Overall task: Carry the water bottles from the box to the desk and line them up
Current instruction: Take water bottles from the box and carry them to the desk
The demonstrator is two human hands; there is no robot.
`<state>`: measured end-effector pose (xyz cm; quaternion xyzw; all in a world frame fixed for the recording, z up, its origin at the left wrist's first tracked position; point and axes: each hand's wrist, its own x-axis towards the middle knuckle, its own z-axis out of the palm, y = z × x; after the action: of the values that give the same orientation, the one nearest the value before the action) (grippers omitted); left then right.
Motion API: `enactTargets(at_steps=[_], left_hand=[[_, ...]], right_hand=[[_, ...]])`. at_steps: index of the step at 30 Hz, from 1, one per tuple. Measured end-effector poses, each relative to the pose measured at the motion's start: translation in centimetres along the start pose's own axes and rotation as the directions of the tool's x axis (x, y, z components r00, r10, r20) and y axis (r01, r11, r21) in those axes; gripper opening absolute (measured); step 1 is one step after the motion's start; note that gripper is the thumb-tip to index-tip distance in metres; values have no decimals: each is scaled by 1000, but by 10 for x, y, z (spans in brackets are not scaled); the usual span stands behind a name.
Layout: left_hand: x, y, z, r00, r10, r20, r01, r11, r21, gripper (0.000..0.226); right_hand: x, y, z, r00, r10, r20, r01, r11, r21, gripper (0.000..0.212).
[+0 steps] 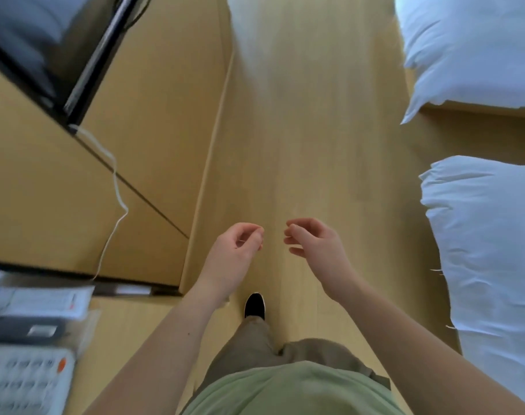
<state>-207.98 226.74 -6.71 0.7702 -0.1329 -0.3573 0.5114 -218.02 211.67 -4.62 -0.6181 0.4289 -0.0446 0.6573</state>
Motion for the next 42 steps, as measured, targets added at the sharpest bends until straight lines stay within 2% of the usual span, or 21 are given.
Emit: enactTargets(at_steps=[4, 11, 18, 25, 35, 42], left_hand=[[50, 27, 9, 994, 43, 105, -48, 998, 46, 32], [125, 69, 40, 981, 56, 188, -69, 995, 67, 28], [218, 118, 78, 984, 33, 174, -52, 993, 103, 23], [321, 191, 128, 991, 8, 133, -28, 989, 148, 9], [438, 275, 190, 991, 0, 137, -9, 998, 66, 12], [544, 313, 209, 986, -7, 166, -1, 999, 46, 12]], right_hand=[[30, -24, -13, 996, -14, -83, 18, 998, 52, 12], [88, -52, -47, 983, -15, -182, 35, 994, 108, 11], [177, -79, -97, 982, 21, -190, 13, 984, 176, 12], [284, -133, -166, 981, -57, -186, 88, 983, 163, 12], [403, -196, -235, 988, -25, -152, 55, 978, 201, 12], [501, -239, -273, 979, -2, -202, 41, 981, 189, 12]])
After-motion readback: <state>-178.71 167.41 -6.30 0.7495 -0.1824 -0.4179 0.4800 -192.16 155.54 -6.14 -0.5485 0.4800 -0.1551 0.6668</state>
